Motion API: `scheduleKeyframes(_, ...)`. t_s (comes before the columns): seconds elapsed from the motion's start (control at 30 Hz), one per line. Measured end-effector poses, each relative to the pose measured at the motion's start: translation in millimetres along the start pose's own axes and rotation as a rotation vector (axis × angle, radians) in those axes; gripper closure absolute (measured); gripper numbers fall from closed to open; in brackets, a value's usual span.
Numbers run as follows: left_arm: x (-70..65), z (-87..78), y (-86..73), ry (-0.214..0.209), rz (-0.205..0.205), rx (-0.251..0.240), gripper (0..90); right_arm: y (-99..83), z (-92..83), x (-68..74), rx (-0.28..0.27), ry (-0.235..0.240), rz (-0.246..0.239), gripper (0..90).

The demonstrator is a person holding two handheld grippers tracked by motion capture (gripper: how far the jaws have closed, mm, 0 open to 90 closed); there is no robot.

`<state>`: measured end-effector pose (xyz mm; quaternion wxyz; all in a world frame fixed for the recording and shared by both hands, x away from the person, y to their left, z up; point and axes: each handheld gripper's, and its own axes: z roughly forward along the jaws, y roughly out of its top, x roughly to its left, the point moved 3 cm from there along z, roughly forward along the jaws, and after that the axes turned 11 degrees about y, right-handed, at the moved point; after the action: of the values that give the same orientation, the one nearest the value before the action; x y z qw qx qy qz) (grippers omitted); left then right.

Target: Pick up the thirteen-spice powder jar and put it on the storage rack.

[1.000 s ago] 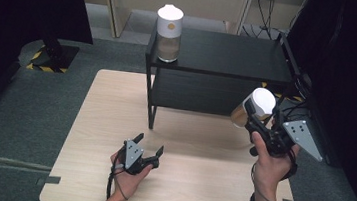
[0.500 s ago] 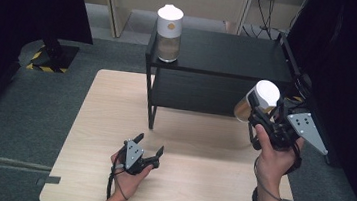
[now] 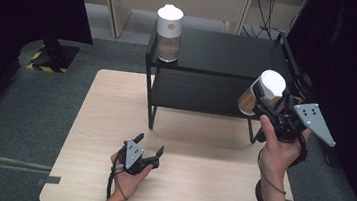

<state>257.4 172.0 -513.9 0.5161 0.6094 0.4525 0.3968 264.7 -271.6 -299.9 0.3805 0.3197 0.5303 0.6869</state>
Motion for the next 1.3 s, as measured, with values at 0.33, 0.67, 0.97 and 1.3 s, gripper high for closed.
scheduleKeyframes(0.33, 0.1, 0.0, 0.1, -0.001, 0.001, 0.0, 13.8, 10.7, 7.1, -1.4, -0.008, -0.004, -0.006, 31.1)
scheduleKeyframes(0.67, 0.2, -0.1, 0.1, -0.002, 0.003, 0.0, 13.8, 20.4, 13.7, -6.8, -0.015, -0.016, -0.003, 31.1)
scheduleKeyframes(0.97, 0.2, 0.0, 0.1, -0.002, 0.003, 0.0, 13.8, 34.6, 21.8, -10.9, -0.019, -0.028, -0.015, 31.1)
scheduleKeyframes(1.3, 0.2, -0.1, 0.2, -0.002, 0.006, 0.0, 13.8, 49.3, 34.4, -14.7, -0.017, -0.045, -0.027, 31.1)
